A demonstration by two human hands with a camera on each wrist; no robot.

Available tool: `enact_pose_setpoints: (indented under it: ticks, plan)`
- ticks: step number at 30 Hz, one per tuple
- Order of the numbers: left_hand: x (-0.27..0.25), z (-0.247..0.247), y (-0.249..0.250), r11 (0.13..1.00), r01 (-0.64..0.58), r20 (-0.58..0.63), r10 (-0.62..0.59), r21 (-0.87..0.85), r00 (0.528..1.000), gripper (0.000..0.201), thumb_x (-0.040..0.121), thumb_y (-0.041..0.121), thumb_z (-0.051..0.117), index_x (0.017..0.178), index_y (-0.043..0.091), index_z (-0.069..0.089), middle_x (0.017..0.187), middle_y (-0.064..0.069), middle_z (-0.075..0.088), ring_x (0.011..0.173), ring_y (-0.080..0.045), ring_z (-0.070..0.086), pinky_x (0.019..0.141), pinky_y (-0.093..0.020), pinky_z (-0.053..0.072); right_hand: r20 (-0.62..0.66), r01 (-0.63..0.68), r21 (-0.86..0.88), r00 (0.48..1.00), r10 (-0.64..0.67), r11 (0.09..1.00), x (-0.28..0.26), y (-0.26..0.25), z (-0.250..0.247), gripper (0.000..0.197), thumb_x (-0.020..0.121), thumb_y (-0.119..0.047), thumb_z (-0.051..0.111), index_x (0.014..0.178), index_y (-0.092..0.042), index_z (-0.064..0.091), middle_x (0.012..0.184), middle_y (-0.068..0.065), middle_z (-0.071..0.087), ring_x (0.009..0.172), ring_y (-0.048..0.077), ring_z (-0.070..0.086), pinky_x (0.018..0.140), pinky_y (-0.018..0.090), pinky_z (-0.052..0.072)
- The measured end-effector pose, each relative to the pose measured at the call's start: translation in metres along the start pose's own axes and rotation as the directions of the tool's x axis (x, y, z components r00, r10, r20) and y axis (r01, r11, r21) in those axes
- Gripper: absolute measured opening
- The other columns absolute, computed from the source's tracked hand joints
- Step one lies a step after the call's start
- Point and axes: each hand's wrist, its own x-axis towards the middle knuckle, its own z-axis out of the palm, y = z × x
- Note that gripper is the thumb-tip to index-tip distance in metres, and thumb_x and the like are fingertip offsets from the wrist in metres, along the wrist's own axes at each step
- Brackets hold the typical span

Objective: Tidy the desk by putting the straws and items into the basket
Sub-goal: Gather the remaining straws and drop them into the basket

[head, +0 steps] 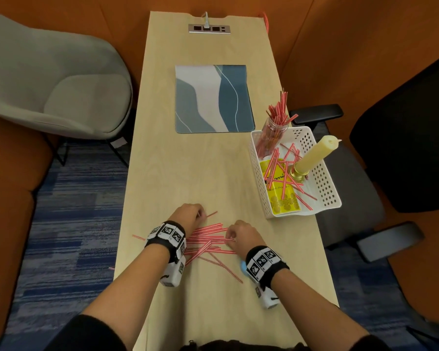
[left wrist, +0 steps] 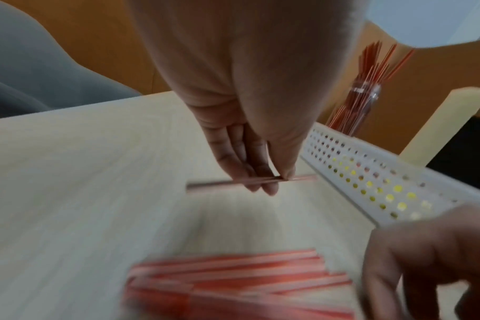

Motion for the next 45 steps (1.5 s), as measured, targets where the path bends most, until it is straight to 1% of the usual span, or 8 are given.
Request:
enact_pose_setpoints:
  ticks: [8, 14, 17, 25, 30, 36, 41, 45]
  plan:
    - [0.029, -0.055, 0.075, 0.886, -0.329, -0.356, 0.207, -0.328, 0.911, 0.009, 0.089, 0.013, 0.067, 0.093, 0.020, 0.070, 0.069, 0.006, 0.069, 0.066, -0.007, 0.064, 0.070, -0.021, 0.050, -0.009, 0.018, 0.047, 1.000, -0.018, 0.999, -0.008, 0.008, -0.024, 0.007, 0.082, -0.024, 0.067, 0.085, -0.025, 0.073, 0.087, -0.007, 0.071, 0.074, 0.012, 0.061, 0.076, 0.026, 0.050]
    - [0.065, -0.074, 0.159, 0.809, -0.420, -0.395, 0.257, -0.411, 0.882, 0.006, 0.087, 0.014, 0.069, 0.088, 0.019, 0.071, 0.070, -0.001, 0.071, 0.068, -0.013, 0.068, 0.074, -0.027, 0.056, -0.064, 0.011, 0.174, 0.998, 0.000, 0.985, -0.022, 0.026, -0.044, 0.005, 0.084, -0.022, 0.067, 0.083, -0.021, 0.072, 0.074, -0.010, 0.063, 0.068, 0.004, 0.054, 0.066, 0.014, 0.040]
    - [0.080, -0.070, 0.188, 0.792, -0.410, -0.403, 0.229, -0.452, 0.886, 0.012, 0.091, 0.013, 0.063, 0.096, 0.016, 0.074, 0.084, -0.004, 0.074, 0.077, -0.017, 0.069, 0.077, -0.031, 0.059, -0.067, 0.002, 0.281, 0.998, 0.017, 0.960, -0.031, 0.030, -0.062, 0.030, 0.085, -0.016, 0.067, 0.066, -0.035, 0.054, 0.055, -0.018, 0.051, 0.052, -0.005, 0.050, 0.054, 0.007, 0.034]
    - [0.086, -0.047, 0.095, 0.887, -0.081, -0.309, -0.072, -0.455, 0.948, 0.027, 0.091, 0.007, 0.054, 0.088, 0.027, 0.072, 0.084, 0.002, 0.069, 0.081, -0.023, 0.067, 0.081, -0.041, 0.059, -0.174, 0.079, 0.544, 0.984, 0.020, 0.835, -0.036, 0.046, -0.139, 0.016, 0.085, -0.003, 0.069, 0.086, -0.017, 0.075, 0.073, 0.007, 0.069, 0.057, 0.011, 0.061, 0.060, 0.019, 0.053]
    - [0.047, -0.036, 0.034, 0.971, 0.127, -0.156, -0.159, -0.202, 0.975, 0.021, 0.086, 0.012, 0.059, 0.081, 0.029, 0.071, 0.077, 0.003, 0.068, 0.079, -0.022, 0.066, 0.068, -0.024, 0.046, -0.418, 0.037, 0.528, 0.881, 0.222, 0.848, -0.011, 0.064, -0.176, 0.015, 0.086, -0.007, 0.069, 0.085, -0.021, 0.074, 0.072, 0.002, 0.070, 0.065, 0.017, 0.068, 0.068, 0.029, 0.058]
    - [0.014, -0.015, 0.009, 0.972, 0.154, 0.005, -0.156, -0.179, 0.988, 0.004, 0.073, 0.024, 0.075, 0.074, 0.027, 0.078, 0.073, 0.010, 0.072, 0.073, -0.010, 0.066, 0.065, -0.020, 0.050, -0.465, -0.072, 0.454, 0.831, 0.305, 0.888, 0.011, 0.054, -0.165, 0.007, 0.084, -0.013, 0.068, 0.089, -0.018, 0.072, 0.076, -0.004, 0.068, 0.073, 0.019, 0.066, 0.077, 0.036, 0.056]
    - [0.001, 0.005, 0.000, 0.979, 0.092, 0.040, -0.087, -0.182, 0.995, 0.020, 0.066, 0.031, 0.089, 0.081, 0.026, 0.077, 0.076, 0.011, 0.071, 0.072, -0.004, 0.065, 0.072, -0.017, 0.051, -0.219, -0.015, 0.299, 0.972, 0.084, 0.954, 0.003, 0.017, -0.102, 0.016, 0.084, -0.008, 0.060, 0.083, -0.017, 0.073, 0.068, -0.007, 0.063, 0.050, 0.004, 0.053, 0.056, 0.022, 0.046]
    - [-0.003, 0.021, -0.001, 0.992, 0.051, -0.003, -0.051, -0.117, 0.999, 0.012, 0.075, 0.023, 0.083, 0.080, 0.027, 0.073, 0.078, 0.010, 0.069, 0.072, -0.007, 0.063, 0.075, -0.023, 0.053, 0.070, -0.028, 0.200, 0.997, 0.014, 0.979, -0.001, 0.002, -0.043, 0.010, 0.079, -0.014, 0.071, 0.087, -0.019, 0.073, 0.081, 0.000, 0.068, 0.062, 0.006, 0.057, 0.066, 0.022, 0.050]
